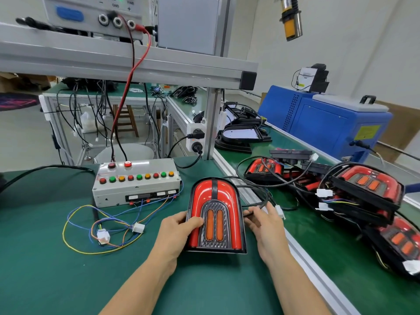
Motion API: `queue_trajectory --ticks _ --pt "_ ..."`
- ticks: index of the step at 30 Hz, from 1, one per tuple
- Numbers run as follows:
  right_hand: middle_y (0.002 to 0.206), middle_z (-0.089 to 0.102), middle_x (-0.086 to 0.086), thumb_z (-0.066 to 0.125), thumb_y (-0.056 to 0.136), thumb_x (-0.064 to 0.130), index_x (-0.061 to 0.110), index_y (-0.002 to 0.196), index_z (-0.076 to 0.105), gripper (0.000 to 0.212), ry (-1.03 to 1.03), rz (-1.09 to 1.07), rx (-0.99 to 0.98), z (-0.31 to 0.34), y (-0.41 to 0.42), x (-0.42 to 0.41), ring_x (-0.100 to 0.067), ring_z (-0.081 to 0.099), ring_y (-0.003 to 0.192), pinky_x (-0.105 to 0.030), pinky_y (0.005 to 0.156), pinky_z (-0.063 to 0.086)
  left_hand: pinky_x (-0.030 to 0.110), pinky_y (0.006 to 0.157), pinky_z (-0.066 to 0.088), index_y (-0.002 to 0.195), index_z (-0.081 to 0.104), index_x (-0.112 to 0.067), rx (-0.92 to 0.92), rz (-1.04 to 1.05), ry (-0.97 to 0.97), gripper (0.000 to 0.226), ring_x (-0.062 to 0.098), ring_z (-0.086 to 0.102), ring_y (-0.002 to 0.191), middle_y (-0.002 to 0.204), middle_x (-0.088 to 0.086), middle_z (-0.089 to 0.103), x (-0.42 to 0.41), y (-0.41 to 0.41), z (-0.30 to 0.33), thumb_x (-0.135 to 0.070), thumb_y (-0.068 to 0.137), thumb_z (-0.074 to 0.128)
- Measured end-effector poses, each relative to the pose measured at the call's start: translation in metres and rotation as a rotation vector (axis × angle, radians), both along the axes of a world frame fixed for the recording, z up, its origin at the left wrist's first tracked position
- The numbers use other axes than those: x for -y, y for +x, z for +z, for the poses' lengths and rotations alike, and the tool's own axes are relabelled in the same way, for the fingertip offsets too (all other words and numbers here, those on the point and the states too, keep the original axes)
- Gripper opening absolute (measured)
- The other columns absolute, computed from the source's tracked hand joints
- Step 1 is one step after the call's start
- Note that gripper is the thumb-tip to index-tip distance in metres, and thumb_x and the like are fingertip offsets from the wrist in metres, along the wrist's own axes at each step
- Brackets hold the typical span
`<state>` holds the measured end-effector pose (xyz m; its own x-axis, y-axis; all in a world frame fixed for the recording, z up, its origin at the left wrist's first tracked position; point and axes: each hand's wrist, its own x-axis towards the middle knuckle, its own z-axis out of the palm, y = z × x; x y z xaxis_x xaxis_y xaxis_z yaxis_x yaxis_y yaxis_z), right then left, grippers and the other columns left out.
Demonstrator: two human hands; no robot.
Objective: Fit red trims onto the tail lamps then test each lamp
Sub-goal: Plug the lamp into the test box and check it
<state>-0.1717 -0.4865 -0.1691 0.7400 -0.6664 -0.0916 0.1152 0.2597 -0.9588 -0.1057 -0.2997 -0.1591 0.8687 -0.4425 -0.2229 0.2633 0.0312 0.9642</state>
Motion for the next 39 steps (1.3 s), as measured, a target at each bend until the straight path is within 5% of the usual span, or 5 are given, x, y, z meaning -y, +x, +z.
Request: queue_trajectory --ticks 5,12,18,23,39 --pt "0.086 0.055 -0.009 0.046 0.097 0.003 0.028 0.148 0.037 0.057 -0.161 0.041 -0.059 0.0 0.0 -0.009 -0.004 0.062 0.067 -0.019 0.058 0.052 0.019 0.051 0.052 0.097 0.07 -0.013 -0.005 0.096 -0.083 0.013 0.02 0.072 0.067 0.08 0.008 0.075 0.004 -0.002 0.001 -0.01 0.085 0.064" --pt "0.144 0.05 0.006 0.046 0.094 0.058 0.047 0.149 0.021 0.062 -0.265 0.187 -0.111 -0.004 0.004 -0.033 -0.014 0.053 0.127 -0.046 0.109 0.041 0.022 0.054 0.054 0.1 0.07 -0.014 -0.015 0.147 -0.13 0.017 0.021 0.073 0.072 0.083 0.007 0.075 0.008 -0.003 0.002 -0.01 0.084 0.066" --pt "0.131 0.061 0.001 0.061 0.093 0.032 0.057 0.145 0.008 0.078 -0.108 0.25 0.01 -0.007 -0.001 -0.04 -0.016 0.069 0.104 -0.028 0.076 0.059 0.027 0.06 0.057 0.103 0.069 -0.017 -0.041 0.089 -0.159 0.017 0.025 0.073 0.077 0.087 0.009 0.075 0.01 -0.006 0.004 -0.017 0.086 0.065" --pt "0.135 0.058 0.0 0.063 0.092 0.028 0.055 0.148 0.004 0.085 -0.085 0.28 0.021 -0.006 -0.005 -0.042 -0.019 0.067 0.11 -0.045 0.096 0.052 0.027 0.06 0.056 0.102 0.07 -0.018 -0.044 0.052 -0.148 0.017 0.025 0.073 0.078 0.088 0.009 0.075 0.009 -0.006 0.004 -0.02 0.086 0.066" --pt "0.137 0.057 -0.005 0.061 0.094 0.03 0.03 0.153 0.022 0.07 0.008 0.308 -0.064 -0.006 -0.011 -0.032 -0.019 0.065 0.112 -0.039 0.095 0.053 0.029 0.061 0.039 0.081 0.072 -0.013 -0.12 0.111 -0.023 0.015 0.018 0.062 0.058 0.073 0.008 0.074 0.02 0.002 0.006 -0.028 0.081 0.069"
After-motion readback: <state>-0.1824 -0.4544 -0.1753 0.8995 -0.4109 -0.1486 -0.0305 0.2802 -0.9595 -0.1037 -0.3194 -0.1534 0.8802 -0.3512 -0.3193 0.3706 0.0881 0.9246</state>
